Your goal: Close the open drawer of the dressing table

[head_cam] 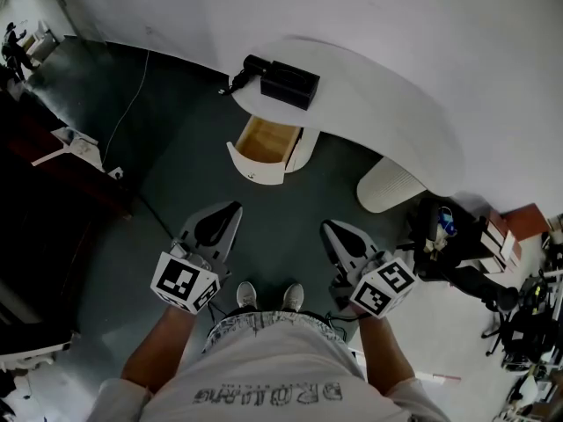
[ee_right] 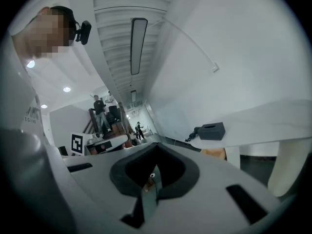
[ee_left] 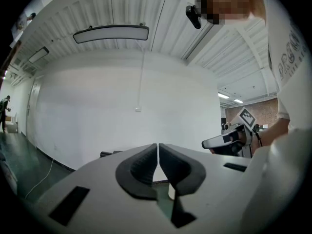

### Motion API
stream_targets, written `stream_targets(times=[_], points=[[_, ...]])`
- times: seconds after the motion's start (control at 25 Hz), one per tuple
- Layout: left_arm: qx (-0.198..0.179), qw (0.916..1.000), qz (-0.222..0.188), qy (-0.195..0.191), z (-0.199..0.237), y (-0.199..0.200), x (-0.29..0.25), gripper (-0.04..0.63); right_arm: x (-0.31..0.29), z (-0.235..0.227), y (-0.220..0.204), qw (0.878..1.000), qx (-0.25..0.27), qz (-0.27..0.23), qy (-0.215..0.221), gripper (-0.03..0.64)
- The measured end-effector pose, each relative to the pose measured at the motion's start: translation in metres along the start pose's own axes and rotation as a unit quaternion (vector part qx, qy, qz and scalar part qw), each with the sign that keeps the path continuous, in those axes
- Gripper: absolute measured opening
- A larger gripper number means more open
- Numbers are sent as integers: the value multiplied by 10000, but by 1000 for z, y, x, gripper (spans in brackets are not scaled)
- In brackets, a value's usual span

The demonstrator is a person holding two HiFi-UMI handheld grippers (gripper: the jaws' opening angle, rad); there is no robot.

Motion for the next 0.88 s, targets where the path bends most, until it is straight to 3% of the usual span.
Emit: stream_targets(times=[0.56, 0.68, 0.88], points=[[-10, 10000, 39, -44, 0, -2, -5, 26, -4, -3, -1, 10000, 15, 43, 26, 8], [-15, 10000, 56, -52, 0, -2, -6, 72, -4, -5, 0, 10000, -1, 48, 24, 8], [-15, 10000, 58, -56, -1, -3, -7, 86, -4, -6, -1, 10000, -29, 64, 34, 8]])
Point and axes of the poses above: the fingertips, and each gripper's own axes: x backward along the fingers, z to its left, y out of its top, the point moved 10 cm from there along x, backward along the fingers, and after that the axes turned 10 degrees about -x, right-handed, at the moved point
